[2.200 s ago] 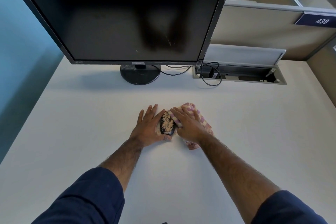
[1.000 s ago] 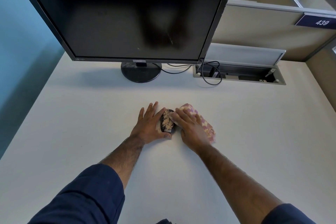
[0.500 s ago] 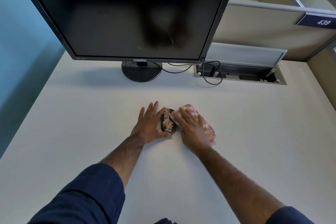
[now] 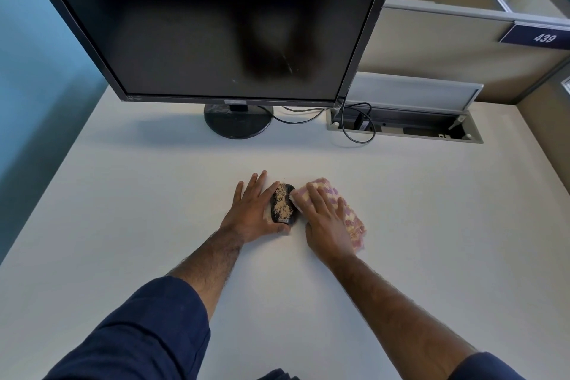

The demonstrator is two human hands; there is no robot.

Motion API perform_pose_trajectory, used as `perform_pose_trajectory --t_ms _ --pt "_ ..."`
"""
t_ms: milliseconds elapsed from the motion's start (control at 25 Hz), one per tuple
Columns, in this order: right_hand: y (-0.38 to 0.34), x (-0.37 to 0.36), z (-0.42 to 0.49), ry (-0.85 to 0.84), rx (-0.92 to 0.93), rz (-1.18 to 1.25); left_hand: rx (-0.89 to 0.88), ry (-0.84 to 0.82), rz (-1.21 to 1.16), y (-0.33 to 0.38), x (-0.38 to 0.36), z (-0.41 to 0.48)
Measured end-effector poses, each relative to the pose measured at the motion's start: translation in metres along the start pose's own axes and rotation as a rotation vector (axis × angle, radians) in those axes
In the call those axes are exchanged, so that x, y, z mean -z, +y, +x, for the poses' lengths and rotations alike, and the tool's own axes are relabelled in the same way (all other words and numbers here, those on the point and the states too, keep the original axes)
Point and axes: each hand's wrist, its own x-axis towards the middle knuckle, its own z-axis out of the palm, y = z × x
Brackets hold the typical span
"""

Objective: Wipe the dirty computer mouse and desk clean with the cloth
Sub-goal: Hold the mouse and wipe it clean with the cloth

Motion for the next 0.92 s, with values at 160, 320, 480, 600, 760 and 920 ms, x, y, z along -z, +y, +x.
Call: perform_pose_trajectory --t_ms 160,320,480,600,760,920 --pt "0.000 -0.006 -0.018 0.003 0.151 -0.103 -0.007 0.009 -0.021 0.002 0.002 -0.002" --pt "-0.001 -0.004 -0.017 -0.026 0.080 -0.153 -0.002 -0.007 -0.011 0.003 0.004 -0.002" --pt "-0.002 0.000 -0.009 0.013 -0.049 -0.042 0.005 -0.006 -0.006 0.002 0.003 -0.001" --pt "0.000 -0.004 -0.019 0.035 0.097 -0.049 0.001 0.005 -0.007 0.001 0.002 -0.001" --pt "0.004 -0.010 -0.030 -0.014 0.226 -0.158 0.007 0.002 0.039 0.001 0.001 0.000" --pt "0.002 -0.006 -0.025 -0.038 0.172 -0.179 0.010 0.008 0.011 0.000 -0.002 0.000"
